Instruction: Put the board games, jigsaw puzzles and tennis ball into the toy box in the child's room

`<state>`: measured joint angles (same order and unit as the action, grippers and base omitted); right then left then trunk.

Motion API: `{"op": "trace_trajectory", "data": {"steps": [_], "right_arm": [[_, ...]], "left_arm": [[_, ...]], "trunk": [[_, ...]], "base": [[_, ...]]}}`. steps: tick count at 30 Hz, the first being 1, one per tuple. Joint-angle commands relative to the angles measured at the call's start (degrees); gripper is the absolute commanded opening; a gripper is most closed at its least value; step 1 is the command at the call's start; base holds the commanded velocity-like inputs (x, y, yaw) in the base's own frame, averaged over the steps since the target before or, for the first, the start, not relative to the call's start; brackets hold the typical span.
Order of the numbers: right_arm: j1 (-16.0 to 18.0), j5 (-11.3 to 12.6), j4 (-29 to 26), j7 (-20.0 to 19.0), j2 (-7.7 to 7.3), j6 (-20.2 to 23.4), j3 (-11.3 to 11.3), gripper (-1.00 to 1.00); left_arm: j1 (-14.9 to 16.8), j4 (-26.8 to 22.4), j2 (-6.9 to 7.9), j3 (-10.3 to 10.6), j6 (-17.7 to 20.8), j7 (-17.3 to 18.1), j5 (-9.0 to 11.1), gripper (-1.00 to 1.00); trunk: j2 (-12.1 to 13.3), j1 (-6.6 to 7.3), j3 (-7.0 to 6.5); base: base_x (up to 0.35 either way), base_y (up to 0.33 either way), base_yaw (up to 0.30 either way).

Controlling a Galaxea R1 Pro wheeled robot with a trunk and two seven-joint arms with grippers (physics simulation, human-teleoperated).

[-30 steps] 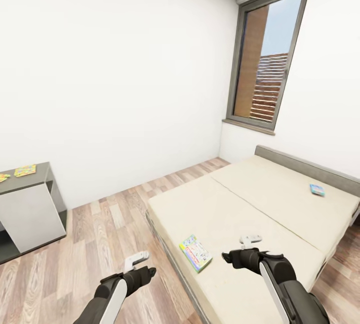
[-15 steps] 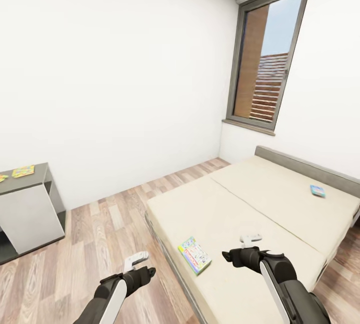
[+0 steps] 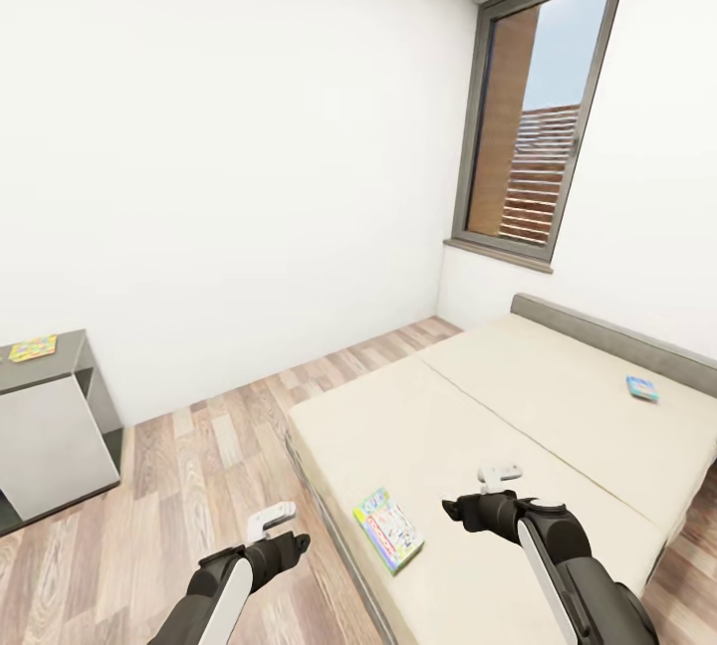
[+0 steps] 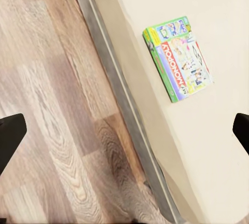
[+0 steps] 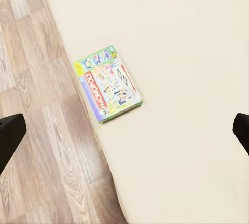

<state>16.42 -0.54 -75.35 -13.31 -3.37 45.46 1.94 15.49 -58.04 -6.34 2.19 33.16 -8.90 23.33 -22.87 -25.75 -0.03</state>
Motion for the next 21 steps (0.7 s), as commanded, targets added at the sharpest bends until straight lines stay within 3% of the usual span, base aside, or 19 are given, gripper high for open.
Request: {"op": "trace_trajectory", "data": {"steps": [1, 11, 21], "right_arm": [[0.0, -0.1, -0.1, -0.1, -0.04, 0.2, 0.1, 1.00], [0.0, 0.0, -0.4, -0.2, 0.04, 0.2, 0.1, 1.00], [0.0, 0.0, -0.5, -0.1, 0.10, 0.2, 0.1, 1.00]], "left_arm": [[0.0, -0.1, 0.01, 0.1, 0.2, -0.5, 0.6, 1.00], [0.0, -0.1, 0.01, 0.0, 0.2, -0.5, 0.7, 1.00], [0.0, -0.1, 0.01, 0.1, 0.2, -0.5, 0.6, 1.00]], "trunk": [[0.0, -0.03, 0.03], [0.0, -0.03, 0.03], [0.0, -0.03, -0.09]], "base": [[0.069, -0.005, 0.000], [0.034, -0.002, 0.052], [0.009, -0.001, 0.209]]}}
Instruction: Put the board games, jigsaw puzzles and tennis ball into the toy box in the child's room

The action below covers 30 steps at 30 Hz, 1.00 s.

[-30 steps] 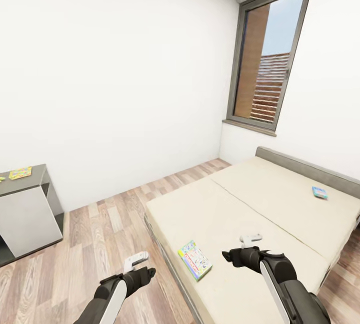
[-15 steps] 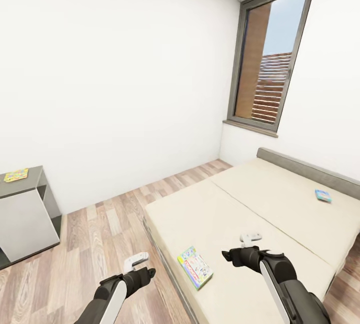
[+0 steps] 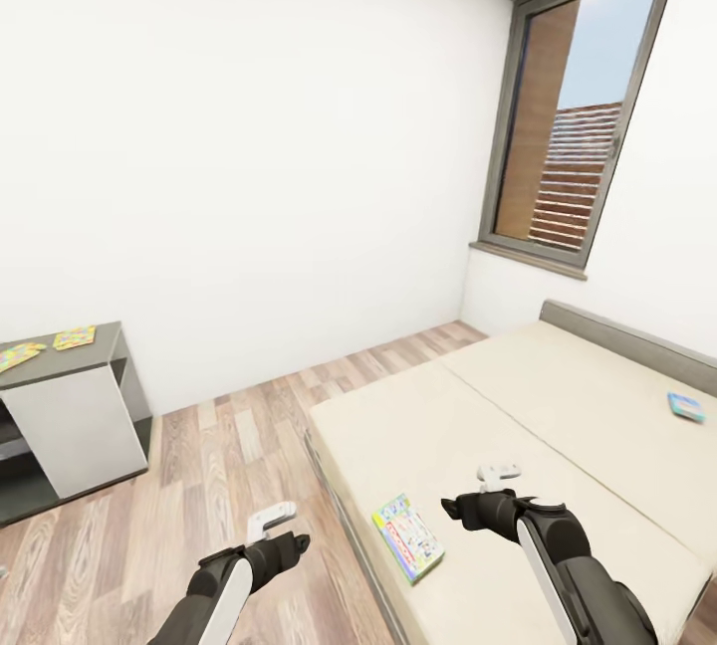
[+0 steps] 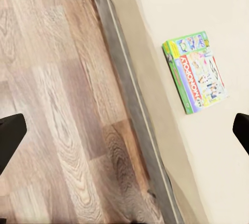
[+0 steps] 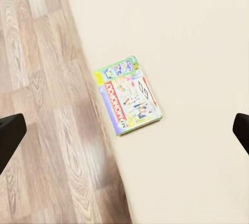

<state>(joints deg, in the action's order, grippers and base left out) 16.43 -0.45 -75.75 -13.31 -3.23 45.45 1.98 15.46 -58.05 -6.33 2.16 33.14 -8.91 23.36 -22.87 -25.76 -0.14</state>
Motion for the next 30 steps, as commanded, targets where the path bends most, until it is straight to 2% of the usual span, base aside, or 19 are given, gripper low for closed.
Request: {"op": "trace_trajectory", "data": {"steps": [1, 30], "right_arm": [[0.0, -0.1, -0.1, -0.1, -0.04, 0.3, 0.0, 1.00], [0.0, 0.0, -0.1, -0.1, -0.03, 0.3, 0.0, 1.00]], "left_arm": [[0.0, 0.0, 0.01, 0.1, 0.2, -0.5, 0.6, 1.00], [0.1, 0.2, 0.01, 0.1, 0.2, -0.5, 0.6, 1.00]], "trunk": [[0.0, -0.02, 0.01], [0.0, -0.02, -0.76]], "base": [[0.004, 0.000, 0.249], [0.001, 0.000, 0.274]]}}
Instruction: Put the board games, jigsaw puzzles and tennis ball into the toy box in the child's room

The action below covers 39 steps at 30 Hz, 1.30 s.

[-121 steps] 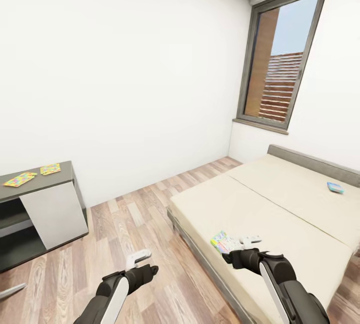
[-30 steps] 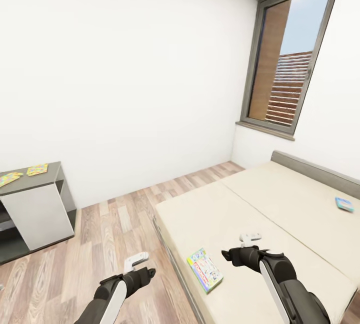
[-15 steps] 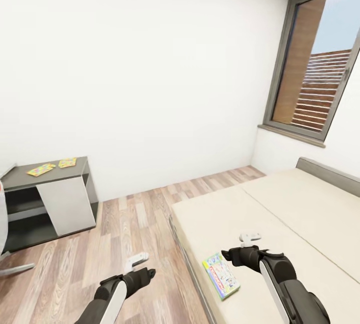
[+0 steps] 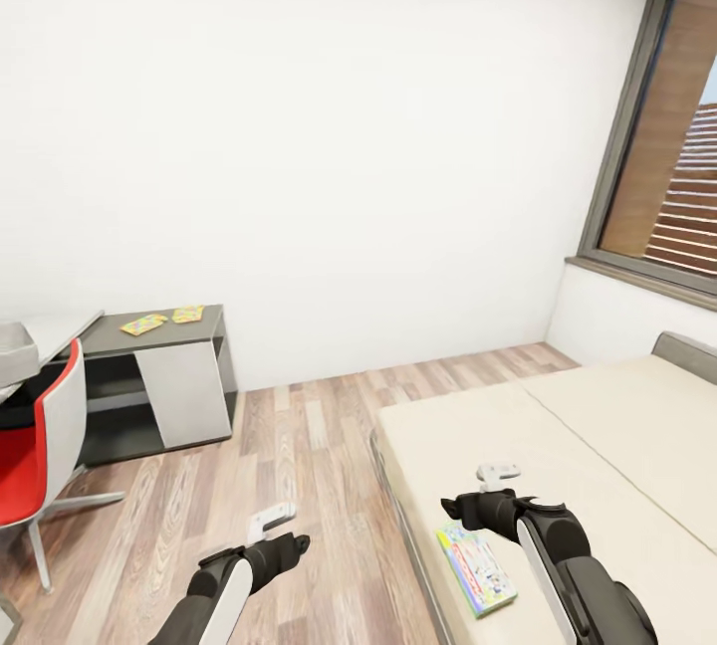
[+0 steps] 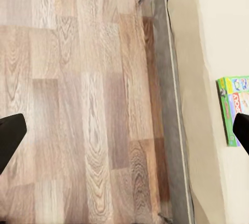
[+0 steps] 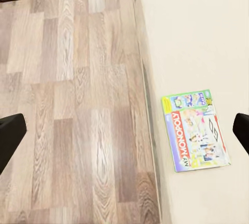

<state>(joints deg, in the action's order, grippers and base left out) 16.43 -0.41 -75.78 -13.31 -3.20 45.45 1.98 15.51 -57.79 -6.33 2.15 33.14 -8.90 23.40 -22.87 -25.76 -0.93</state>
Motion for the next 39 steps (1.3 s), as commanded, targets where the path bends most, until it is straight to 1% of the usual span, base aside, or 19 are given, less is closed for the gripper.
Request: {"op": "trace_trajectory", "data": {"steps": [1, 15, 20, 26, 29, 31, 39], "right_arm": [[0.0, -0.1, -0.1, -0.1, -0.05, 0.3, 0.0, 1.00], [0.0, -0.1, -0.1, -0.1, -0.05, 0.3, 0.0, 1.00], [0.0, -0.1, -0.1, -0.2, -0.05, 0.3, 0.0, 1.00], [0.0, 0.0, -0.1, -0.6, -0.10, 0.6, 0.2, 1.00], [0.0, -0.1, -0.1, -1.5, -0.14, 0.8, 0.4, 1.00], [0.0, -0.3, -0.1, -2.7, -0.15, 1.2, 0.9, 1.00], [0.1, -0.6, -0.1, -4.1, -0.12, 3.4, 1.8, 1.00]], "left_arm": [[0.0, 0.0, 0.01, 0.1, 0.2, -0.5, 0.6, 1.00], [0.0, 0.0, 0.01, 0.1, 0.2, -0.6, 0.6, 1.00], [0.0, 0.0, 0.01, 0.0, 0.2, -0.6, 0.6, 1.00], [0.0, 0.0, 0.01, 0.0, 0.2, -0.6, 0.7, 1.00], [0.0, 0.1, 0.01, 0.0, 0.2, -0.6, 0.7, 1.00], [0.0, 0.2, -0.01, 0.0, 0.2, -0.6, 0.8, 1.00], [0.0, 0.3, -0.03, 0.0, 0.2, -0.6, 0.8, 1.00]], "trunk": [[0.0, -0.02, 0.00], [0.0, -0.02, -0.37], [0.0, -0.02, -0.45], [0.0, -0.02, -0.50], [0.0, -0.02, -0.51], [0.0, -0.02, -0.51], [0.0, -0.02, -0.53]], "base": [[0.000, 0.000, 0.281], [0.000, 0.000, 0.281], [0.000, 0.000, 0.217], [-0.022, 0.000, 0.100], [-0.115, 0.000, 0.052], [-0.188, 0.000, 0.035], [-0.220, 0.000, 0.020]]}}
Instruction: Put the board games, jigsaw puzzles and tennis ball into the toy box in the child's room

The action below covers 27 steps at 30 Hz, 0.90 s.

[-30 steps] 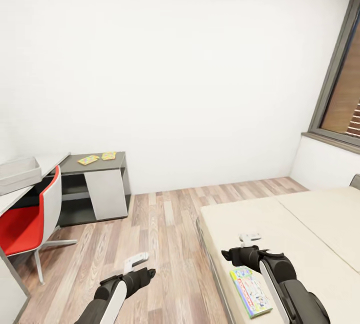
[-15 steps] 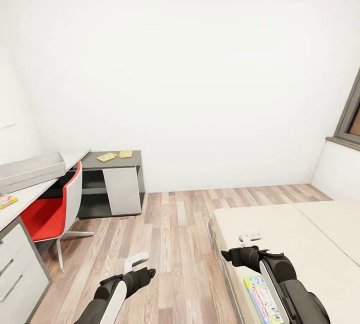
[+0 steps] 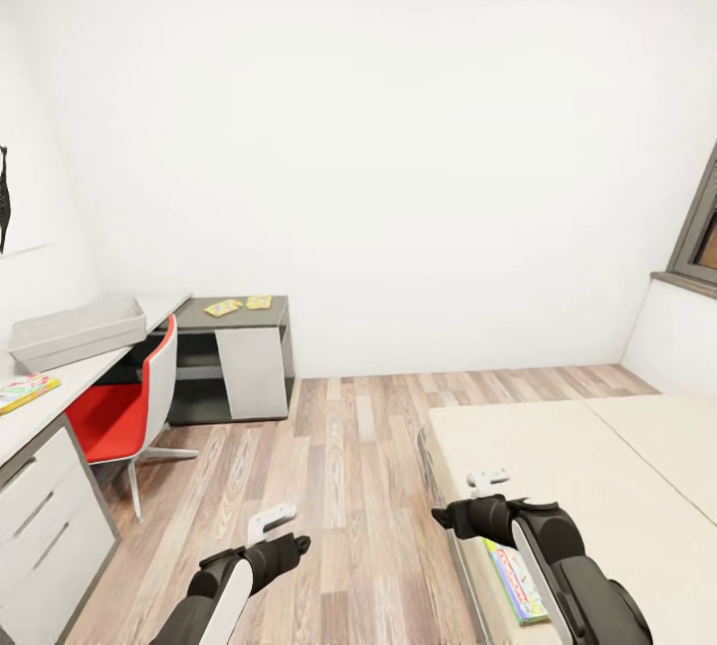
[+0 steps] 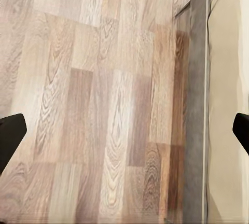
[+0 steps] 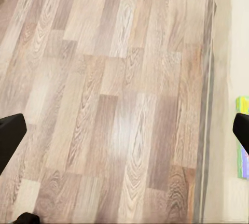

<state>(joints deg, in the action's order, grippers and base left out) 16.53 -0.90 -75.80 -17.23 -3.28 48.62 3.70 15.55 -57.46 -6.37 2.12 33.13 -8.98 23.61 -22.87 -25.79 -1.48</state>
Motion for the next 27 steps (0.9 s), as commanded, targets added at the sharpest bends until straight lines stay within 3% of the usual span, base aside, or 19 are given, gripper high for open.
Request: {"op": "trace_trajectory", "data": {"steps": [1, 27], "right_arm": [[0.0, -0.1, 0.0, -0.4, -0.07, 0.7, 0.2, 1.00], [0.1, -0.4, 0.0, -1.1, -0.09, 2.3, 0.7, 1.00]], "left_arm": [[0.0, -0.1, 0.00, 0.1, 0.2, -0.5, 0.6, 1.00], [0.0, 0.0, -0.04, 0.2, 0.2, -0.5, 0.6, 1.00]], "trunk": [[0.0, 0.00, 0.03], [0.0, 0.00, 0.02]], "base": [[-0.157, 0.000, 0.010], [-0.038, 0.000, 0.002]]}}
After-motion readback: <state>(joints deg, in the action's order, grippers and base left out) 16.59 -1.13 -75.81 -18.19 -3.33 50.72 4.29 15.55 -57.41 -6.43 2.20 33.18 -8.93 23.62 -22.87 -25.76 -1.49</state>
